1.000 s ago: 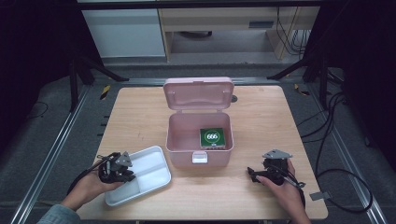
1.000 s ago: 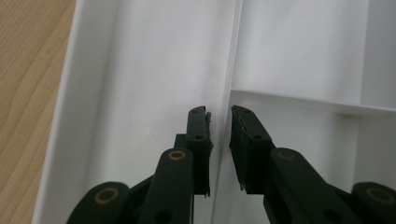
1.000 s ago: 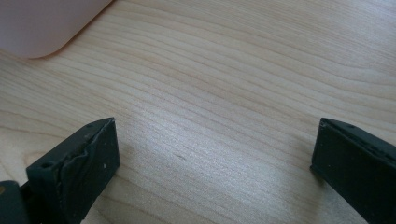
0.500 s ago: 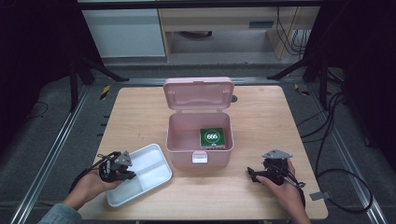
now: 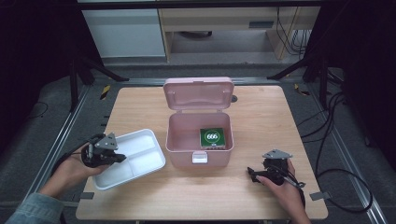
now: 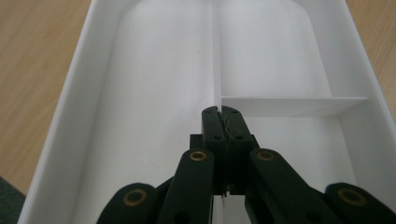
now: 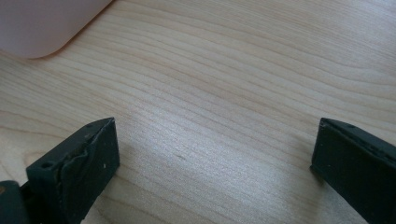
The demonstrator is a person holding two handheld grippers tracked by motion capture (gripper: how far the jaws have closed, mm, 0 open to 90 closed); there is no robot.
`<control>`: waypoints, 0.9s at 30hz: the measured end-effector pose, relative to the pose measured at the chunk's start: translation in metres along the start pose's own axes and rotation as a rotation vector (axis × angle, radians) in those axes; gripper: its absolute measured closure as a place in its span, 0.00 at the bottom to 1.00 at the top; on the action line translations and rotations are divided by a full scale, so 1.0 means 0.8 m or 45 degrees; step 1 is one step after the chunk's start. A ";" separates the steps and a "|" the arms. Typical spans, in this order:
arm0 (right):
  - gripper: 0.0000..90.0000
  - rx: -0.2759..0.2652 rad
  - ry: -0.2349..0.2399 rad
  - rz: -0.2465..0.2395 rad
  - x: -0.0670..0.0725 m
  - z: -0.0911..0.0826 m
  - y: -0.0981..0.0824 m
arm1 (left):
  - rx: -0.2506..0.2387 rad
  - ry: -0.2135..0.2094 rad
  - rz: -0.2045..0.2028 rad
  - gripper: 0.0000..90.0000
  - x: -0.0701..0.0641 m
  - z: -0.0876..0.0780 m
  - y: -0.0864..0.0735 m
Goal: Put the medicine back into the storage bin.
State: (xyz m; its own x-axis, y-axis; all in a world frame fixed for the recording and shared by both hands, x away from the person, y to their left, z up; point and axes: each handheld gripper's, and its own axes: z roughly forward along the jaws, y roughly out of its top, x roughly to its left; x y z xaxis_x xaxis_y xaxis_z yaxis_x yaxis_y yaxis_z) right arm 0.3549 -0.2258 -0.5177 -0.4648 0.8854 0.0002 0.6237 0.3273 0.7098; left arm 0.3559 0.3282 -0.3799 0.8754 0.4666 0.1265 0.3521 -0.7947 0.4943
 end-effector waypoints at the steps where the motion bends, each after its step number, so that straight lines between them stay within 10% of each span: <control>1: 0.01 0.000 0.000 0.000 0.000 0.000 0.000 | -0.015 0.002 0.008 1.00 0.002 -0.007 0.004; 13: 0.01 0.000 -0.001 0.000 0.000 0.000 0.000 | -0.113 0.034 0.130 1.00 0.006 -0.070 0.060; 27: 0.01 0.000 -0.002 0.002 0.000 0.000 0.000 | -0.162 -0.039 0.237 1.00 0.009 -0.055 0.134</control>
State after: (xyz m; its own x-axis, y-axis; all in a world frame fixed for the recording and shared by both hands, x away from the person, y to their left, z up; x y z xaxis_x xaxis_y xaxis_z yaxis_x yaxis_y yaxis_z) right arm 0.3548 -0.2257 -0.5177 -0.4633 0.8862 0.0002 0.6244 0.3262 0.7097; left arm 0.3853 0.2637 -0.2884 0.9316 0.3030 0.2006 0.1406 -0.8095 0.5700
